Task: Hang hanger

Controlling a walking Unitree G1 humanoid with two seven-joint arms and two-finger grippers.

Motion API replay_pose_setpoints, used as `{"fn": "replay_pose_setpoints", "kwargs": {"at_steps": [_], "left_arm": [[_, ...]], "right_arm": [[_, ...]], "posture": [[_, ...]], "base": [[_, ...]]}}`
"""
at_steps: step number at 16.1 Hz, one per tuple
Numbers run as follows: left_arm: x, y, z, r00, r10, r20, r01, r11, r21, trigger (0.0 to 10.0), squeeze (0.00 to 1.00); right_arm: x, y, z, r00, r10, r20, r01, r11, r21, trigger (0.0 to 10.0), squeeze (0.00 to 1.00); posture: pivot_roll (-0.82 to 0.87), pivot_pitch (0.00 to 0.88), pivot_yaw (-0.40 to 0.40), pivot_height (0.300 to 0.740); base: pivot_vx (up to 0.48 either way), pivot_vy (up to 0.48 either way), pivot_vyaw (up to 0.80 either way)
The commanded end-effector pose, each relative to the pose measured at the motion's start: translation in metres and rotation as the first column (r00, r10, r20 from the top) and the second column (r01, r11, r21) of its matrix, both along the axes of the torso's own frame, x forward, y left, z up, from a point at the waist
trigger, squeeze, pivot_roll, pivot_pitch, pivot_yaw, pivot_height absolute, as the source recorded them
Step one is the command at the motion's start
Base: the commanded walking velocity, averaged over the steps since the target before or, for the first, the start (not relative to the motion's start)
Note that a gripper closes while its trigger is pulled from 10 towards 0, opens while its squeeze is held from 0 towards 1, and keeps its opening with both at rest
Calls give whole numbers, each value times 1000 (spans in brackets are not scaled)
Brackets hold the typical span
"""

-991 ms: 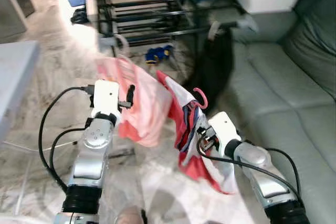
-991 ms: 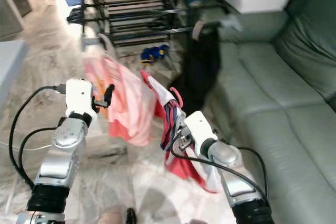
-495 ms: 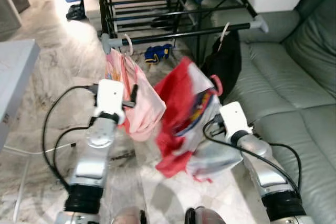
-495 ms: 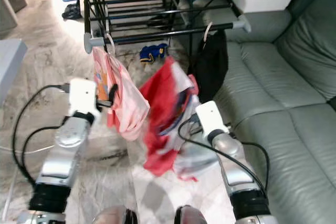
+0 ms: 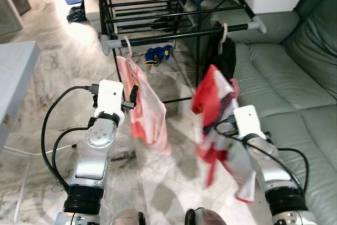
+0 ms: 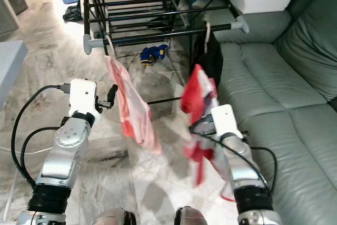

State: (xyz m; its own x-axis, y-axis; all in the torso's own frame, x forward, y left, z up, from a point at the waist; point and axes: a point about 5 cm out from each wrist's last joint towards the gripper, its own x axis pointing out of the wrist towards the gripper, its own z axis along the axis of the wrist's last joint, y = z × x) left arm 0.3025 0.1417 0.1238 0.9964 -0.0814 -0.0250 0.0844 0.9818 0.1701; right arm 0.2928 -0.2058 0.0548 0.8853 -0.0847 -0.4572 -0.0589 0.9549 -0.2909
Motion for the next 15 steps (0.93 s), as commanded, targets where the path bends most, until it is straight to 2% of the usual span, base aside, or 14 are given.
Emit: {"fn": "replay_pose_setpoints", "kwargs": {"at_steps": [1, 2, 5, 7, 11, 15], "left_arm": [[1, -1, 3, 1000, -14, 3, 14, 1000, -2, 10000, 0], [0, -1, 3, 1000, -24, 5, 24, 1000, -7, 10000, 0], [0, -1, 4, 1000, -27, 7, 27, 1000, -9, 10000, 0], [-2, 3, 3, 1000, -13, 5, 13, 1000, -9, 10000, 0], [-7, 13, -2, 999, 27, -20, -26, 1000, 15, 10000, 0], [-8, 15, -3, 999, 44, -25, -43, 999, 16, 10000, 0]], "right_arm": [[6, -1, 8, 1000, 2, 30, -3, 1000, 19, 10000, 0], [9, 10, 10, 998, 58, 37, -61, 996, 65, 10000, 0], [8, 32, 7, 977, 214, 9, -213, 971, 106, 10000, 0], [6, 39, 7, 967, 253, 6, -252, 960, 120, 10000, 0], [7, 38, 9, 970, 240, 34, -242, 962, 125, 10000, 0], [11, 37, 12, 973, 224, 57, -230, 966, 119, 10000, 0]], "posture": [[-29, 55, 12, 740], [-29, 55, 12, 740], [-29, 55, 12, 740], [-24, 57, 10, 740], [-22, 59, 8, 740], [-20, 60, 3, 740]], "base": [[0, 0, 0], [270, 0, 0], [353, 195, 0], [362, 313, 0], [363, 315, 0], [363, 314, 0]]}}
